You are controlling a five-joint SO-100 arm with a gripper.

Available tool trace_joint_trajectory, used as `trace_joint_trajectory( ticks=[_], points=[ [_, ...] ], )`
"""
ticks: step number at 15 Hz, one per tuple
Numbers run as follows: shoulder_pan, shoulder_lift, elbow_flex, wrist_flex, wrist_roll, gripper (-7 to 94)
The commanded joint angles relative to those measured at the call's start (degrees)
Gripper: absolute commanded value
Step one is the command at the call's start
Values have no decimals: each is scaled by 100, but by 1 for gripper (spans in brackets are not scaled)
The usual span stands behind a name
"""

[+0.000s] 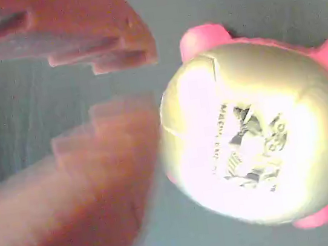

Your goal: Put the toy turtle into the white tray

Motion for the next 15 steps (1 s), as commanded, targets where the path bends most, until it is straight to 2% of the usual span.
trace_joint_trajectory(
  ticks=[1, 2, 3, 6, 7, 8, 11, 15],
  points=[
    [-44, 62, -229, 44, 404, 22],
    [-53, 70, -176, 44, 501, 33],
    [-53, 88, -141, 70, 527, 39],
    [-18, -237, -176, 185, 642, 53],
    [-18, -360, -149, 185, 659, 53],
    [-35, -431, -88, 158, 703, 59],
    [-70, -642, -26, 18, 773, 59],
    [-79, -809, 308, -642, 879, 60]
  ],
)
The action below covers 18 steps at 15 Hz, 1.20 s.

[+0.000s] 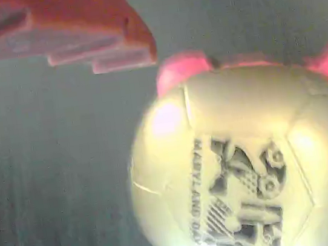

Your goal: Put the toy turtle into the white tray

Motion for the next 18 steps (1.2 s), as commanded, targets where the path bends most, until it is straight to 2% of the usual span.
trace_joint_trajectory(
  ticks=[1, 3, 11, 12, 18],
  points=[
    [-35, 62, 193, -316, 158, 60],
    [-62, -18, 475, -642, 176, 60],
    [-369, -149, 984, -1055, 404, 60],
    [-369, -176, 1011, -1090, 422, 68],
    [-352, -220, 1336, -1441, 483, 68]
  ],
)
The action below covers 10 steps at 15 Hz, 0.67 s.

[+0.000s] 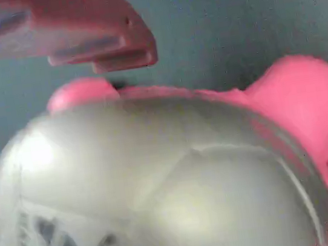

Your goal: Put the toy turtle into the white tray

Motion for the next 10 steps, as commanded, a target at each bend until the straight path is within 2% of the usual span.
trace_joint_trajectory(
  ticks=[1, 8, 9, 10],
  points=[
    [105, 114, 114, -123, 97, 68],
    [299, -88, 369, -563, 167, 67],
    [299, -88, 369, -563, 167, 65],
    [299, -88, 369, -571, 167, 57]
  ],
)
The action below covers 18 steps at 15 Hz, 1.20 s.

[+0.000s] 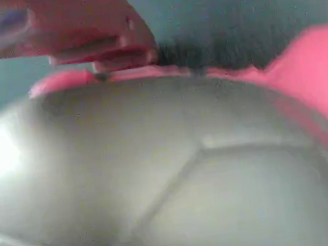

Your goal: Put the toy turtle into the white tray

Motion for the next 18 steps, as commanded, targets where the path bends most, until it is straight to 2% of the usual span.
trace_joint_trajectory(
  ticks=[1, 5, 6, 11, 18],
  points=[
    [44, 105, 9, 18, 70, 50],
    [44, 105, -18, 18, 35, 4],
    [35, 132, -26, 18, 0, 0],
    [-220, 422, -369, 457, -598, 0],
    [-1204, 1116, -1441, 1283, -1397, 0]
  ],
)
